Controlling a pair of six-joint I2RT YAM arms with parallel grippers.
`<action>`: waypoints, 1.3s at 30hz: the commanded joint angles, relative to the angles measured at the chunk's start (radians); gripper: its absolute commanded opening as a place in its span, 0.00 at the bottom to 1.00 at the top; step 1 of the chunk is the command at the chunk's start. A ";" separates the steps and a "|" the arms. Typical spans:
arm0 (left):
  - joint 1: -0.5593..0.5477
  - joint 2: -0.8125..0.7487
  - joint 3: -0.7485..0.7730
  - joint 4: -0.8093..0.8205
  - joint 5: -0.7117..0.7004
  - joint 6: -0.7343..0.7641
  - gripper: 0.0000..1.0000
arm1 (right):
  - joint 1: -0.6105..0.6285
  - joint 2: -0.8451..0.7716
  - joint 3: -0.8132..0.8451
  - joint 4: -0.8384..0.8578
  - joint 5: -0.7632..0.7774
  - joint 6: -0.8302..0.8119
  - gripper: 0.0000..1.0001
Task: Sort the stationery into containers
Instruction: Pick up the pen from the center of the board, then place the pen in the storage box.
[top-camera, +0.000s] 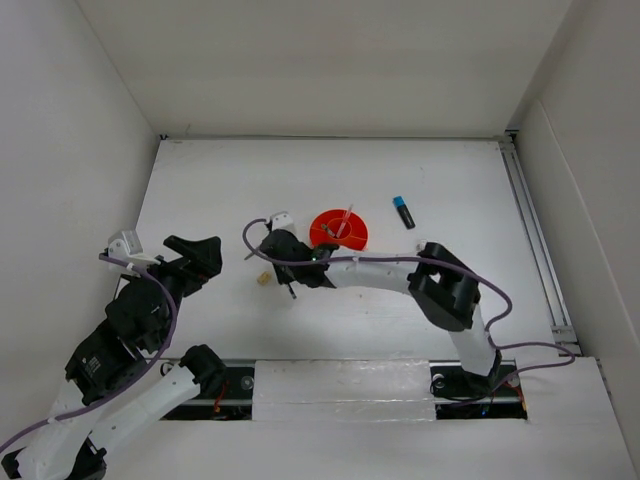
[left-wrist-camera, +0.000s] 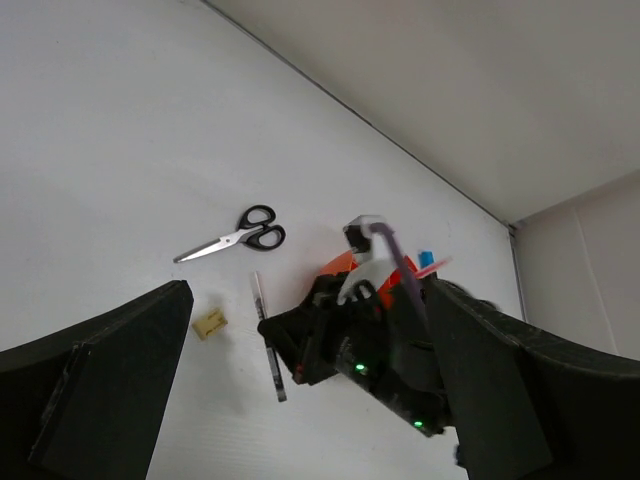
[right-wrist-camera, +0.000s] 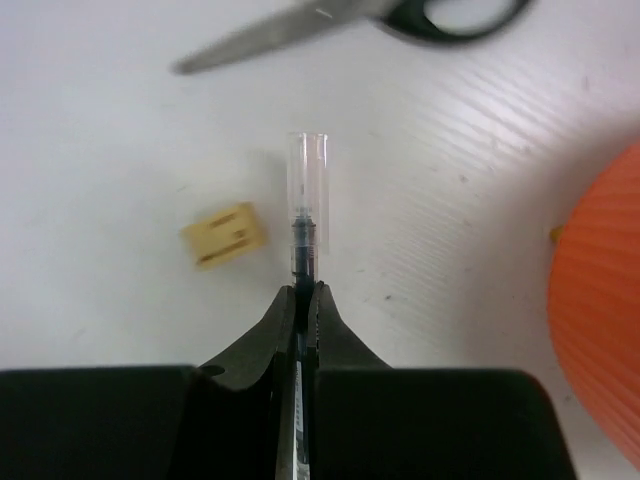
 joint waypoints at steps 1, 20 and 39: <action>0.003 -0.008 0.003 0.033 -0.008 0.009 1.00 | -0.004 -0.222 0.001 0.249 -0.190 -0.271 0.00; 0.003 0.011 -0.016 0.076 0.030 0.061 1.00 | -0.565 -0.512 -0.315 0.841 -1.378 -0.504 0.00; 0.003 0.038 -0.025 0.125 0.095 0.118 1.00 | -0.645 -0.317 -0.375 1.095 -1.519 -0.392 0.00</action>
